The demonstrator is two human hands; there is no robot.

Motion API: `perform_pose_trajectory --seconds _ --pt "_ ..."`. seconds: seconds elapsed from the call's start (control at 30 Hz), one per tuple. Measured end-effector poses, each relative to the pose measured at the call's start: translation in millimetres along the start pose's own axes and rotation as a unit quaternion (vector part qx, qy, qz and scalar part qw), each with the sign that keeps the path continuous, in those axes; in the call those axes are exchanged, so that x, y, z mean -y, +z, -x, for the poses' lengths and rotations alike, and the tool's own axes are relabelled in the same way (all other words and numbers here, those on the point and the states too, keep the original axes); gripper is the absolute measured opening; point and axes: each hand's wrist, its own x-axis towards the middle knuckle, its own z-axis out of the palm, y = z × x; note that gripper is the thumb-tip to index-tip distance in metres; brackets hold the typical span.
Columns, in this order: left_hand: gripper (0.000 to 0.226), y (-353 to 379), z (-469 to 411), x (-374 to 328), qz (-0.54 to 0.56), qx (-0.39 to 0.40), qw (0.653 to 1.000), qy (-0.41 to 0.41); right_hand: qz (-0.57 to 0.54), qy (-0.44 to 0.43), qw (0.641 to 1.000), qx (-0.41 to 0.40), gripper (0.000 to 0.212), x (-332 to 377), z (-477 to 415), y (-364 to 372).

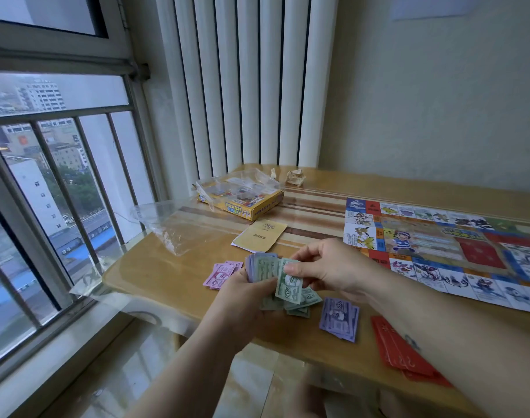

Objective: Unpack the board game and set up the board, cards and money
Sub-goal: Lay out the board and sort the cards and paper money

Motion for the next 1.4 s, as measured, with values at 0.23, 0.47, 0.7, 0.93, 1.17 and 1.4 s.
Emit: perform_pose_trajectory --seconds 0.23,0.47,0.7,0.93,1.17,1.4 --pt "0.020 3.0 7.3 -5.6 0.076 0.031 0.996 -0.036 0.091 -0.035 0.994 -0.045 0.005 -0.4 -0.2 -5.3" --pt "0.019 5.3 8.5 -5.7 0.041 0.033 0.998 -0.014 0.057 -0.006 0.998 -0.033 0.024 -5.8 -3.9 -2.7" --pt "0.017 7.9 5.4 -3.3 0.020 0.014 1.000 -0.014 0.052 -0.010 0.998 -0.042 0.015 -4.9 -4.6 -6.2" --pt "0.015 9.6 5.3 -2.4 0.029 0.007 1.000 0.005 0.011 -0.028 0.999 -0.027 0.025 -3.1 -2.3 -5.6" --pt "0.017 13.2 3.9 -2.4 0.041 0.008 0.999 -0.009 0.068 -0.031 0.996 -0.041 0.023 0.3 -1.2 -6.2" --pt "0.016 10.2 4.0 -2.1 0.043 0.014 0.999 -0.008 0.081 -0.028 0.995 -0.050 0.028 -0.8 -0.8 -7.1"
